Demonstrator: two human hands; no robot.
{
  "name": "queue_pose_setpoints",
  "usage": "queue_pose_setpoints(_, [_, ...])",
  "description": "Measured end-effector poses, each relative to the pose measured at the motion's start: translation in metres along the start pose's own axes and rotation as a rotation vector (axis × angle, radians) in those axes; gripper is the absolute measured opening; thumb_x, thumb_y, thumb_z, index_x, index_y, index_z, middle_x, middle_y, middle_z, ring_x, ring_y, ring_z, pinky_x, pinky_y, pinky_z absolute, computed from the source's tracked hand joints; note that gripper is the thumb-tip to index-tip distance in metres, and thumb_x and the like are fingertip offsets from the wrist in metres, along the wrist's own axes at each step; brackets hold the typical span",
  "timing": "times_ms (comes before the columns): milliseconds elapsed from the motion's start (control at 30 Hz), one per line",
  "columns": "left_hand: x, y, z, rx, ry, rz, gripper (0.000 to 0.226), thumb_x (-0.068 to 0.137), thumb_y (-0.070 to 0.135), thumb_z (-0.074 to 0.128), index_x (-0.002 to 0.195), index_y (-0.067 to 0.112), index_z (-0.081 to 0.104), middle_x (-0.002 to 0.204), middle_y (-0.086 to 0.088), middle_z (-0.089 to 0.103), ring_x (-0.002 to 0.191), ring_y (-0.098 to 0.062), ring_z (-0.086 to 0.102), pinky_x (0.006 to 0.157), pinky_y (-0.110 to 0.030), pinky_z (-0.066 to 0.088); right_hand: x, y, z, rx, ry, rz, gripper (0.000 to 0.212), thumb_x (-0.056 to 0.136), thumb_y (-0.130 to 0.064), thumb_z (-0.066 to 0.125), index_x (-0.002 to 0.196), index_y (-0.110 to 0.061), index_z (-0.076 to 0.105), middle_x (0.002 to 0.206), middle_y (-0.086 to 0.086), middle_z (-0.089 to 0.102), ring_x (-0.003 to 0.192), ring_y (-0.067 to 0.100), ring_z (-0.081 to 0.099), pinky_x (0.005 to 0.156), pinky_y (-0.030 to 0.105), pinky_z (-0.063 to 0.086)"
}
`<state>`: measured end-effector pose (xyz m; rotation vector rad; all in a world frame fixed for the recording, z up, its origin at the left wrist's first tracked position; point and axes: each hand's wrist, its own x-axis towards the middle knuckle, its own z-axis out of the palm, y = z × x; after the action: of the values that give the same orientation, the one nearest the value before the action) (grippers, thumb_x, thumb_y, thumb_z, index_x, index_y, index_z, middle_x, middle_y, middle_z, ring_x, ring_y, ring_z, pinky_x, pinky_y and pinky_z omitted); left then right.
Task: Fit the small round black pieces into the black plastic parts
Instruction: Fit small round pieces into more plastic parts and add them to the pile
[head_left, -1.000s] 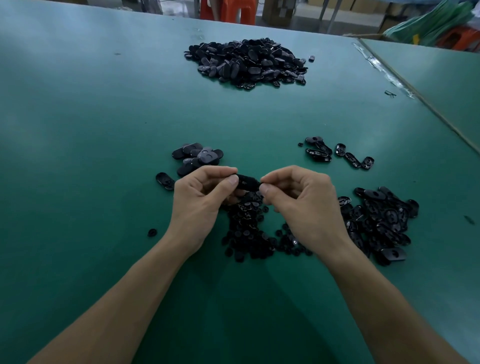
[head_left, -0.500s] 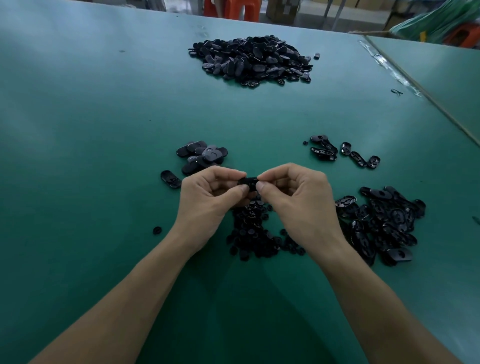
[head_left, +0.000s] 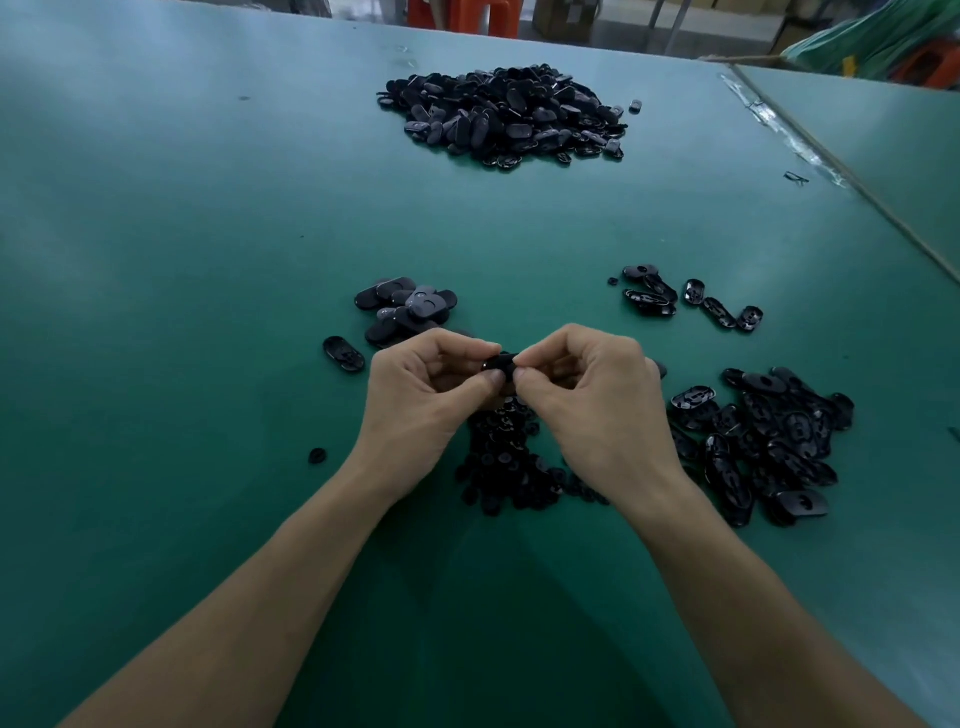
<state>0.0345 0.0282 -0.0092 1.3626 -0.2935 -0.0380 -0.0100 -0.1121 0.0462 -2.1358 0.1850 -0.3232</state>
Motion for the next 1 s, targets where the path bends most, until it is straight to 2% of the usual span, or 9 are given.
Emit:
queue_pose_setpoints(200, [-0.001,0.002,0.0,0.033,-0.011,0.003,0.025,0.08,-0.017,0.071,0.086,0.008,0.07,0.076,0.004,0.076,0.07,-0.008,0.072,0.071,-0.023,0.06,0.001,-0.003,0.0,-0.069,-0.008,0.004,0.011,0.078,-0.009,0.072,0.075,-0.02,0.073,0.061,-0.01,0.067,0.062,0.001,0.064,0.056,0.004,0.043])
queue_pose_setpoints(333, [-0.002,0.003,0.001,0.053,-0.007,0.022,0.024,0.08,-0.016,0.072,0.087,0.007,0.071,0.078,0.004,0.077,0.071,-0.008,0.072,0.07,-0.02,0.058,0.001,-0.004,-0.001,-0.084,-0.01,0.021,0.008,0.077,-0.012,0.073,0.075,-0.02,0.072,0.061,-0.01,0.066,0.062,0.001,0.062,0.055,0.005,0.042])
queue_pose_setpoints(500, [-0.002,0.004,0.001,0.065,-0.022,0.016,0.024,0.079,-0.014,0.073,0.087,0.008,0.07,0.079,0.004,0.077,0.074,-0.01,0.072,0.074,-0.025,0.06,0.0,-0.005,0.002,-0.131,0.006,-0.027,0.012,0.08,-0.01,0.071,0.076,-0.021,0.072,0.061,-0.009,0.066,0.063,0.006,0.063,0.055,0.012,0.047])
queue_pose_setpoints(567, [-0.001,0.004,0.0,0.056,-0.02,0.006,0.023,0.079,-0.014,0.073,0.087,0.007,0.069,0.079,0.005,0.076,0.074,-0.009,0.072,0.076,-0.025,0.06,0.0,-0.005,0.004,-0.136,0.008,-0.037,0.013,0.082,-0.009,0.07,0.078,-0.02,0.073,0.063,-0.009,0.067,0.064,0.007,0.064,0.057,0.015,0.05])
queue_pose_setpoints(700, [0.0,0.003,0.0,0.046,-0.019,-0.004,0.019,0.082,-0.011,0.072,0.089,0.006,0.068,0.079,0.002,0.076,0.071,-0.008,0.071,0.07,-0.02,0.057,0.0,-0.004,0.007,-0.133,0.014,-0.056,0.012,0.087,-0.009,0.07,0.087,-0.017,0.078,0.072,-0.009,0.072,0.069,0.002,0.066,0.064,0.008,0.049])
queue_pose_setpoints(800, [0.0,0.001,-0.002,0.043,-0.006,-0.001,0.016,0.085,-0.009,0.071,0.092,0.005,0.068,0.079,0.002,0.076,0.072,-0.008,0.071,0.07,-0.018,0.056,-0.005,-0.005,0.011,-0.148,0.034,-0.096,0.013,0.089,-0.009,0.069,0.093,-0.016,0.079,0.078,-0.004,0.075,0.071,0.005,0.068,0.071,0.015,0.052])
queue_pose_setpoints(933, [0.001,0.001,-0.003,0.043,0.018,-0.009,0.016,0.084,0.001,0.075,0.093,0.012,0.068,0.084,0.003,0.076,0.078,-0.006,0.07,0.071,-0.018,0.055,-0.011,-0.006,0.015,-0.172,0.051,-0.154,0.016,0.09,-0.007,0.066,0.097,-0.012,0.079,0.086,0.003,0.076,0.078,0.014,0.068,0.077,0.025,0.05])
queue_pose_setpoints(1000, [0.001,0.001,-0.003,0.029,0.021,-0.024,0.016,0.084,0.001,0.075,0.093,0.013,0.068,0.083,0.003,0.076,0.077,-0.007,0.07,0.072,-0.018,0.056,-0.011,-0.004,0.013,-0.178,0.023,-0.137,0.018,0.091,-0.009,0.066,0.104,-0.013,0.078,0.092,0.004,0.074,0.084,0.016,0.067,0.081,0.024,0.049])
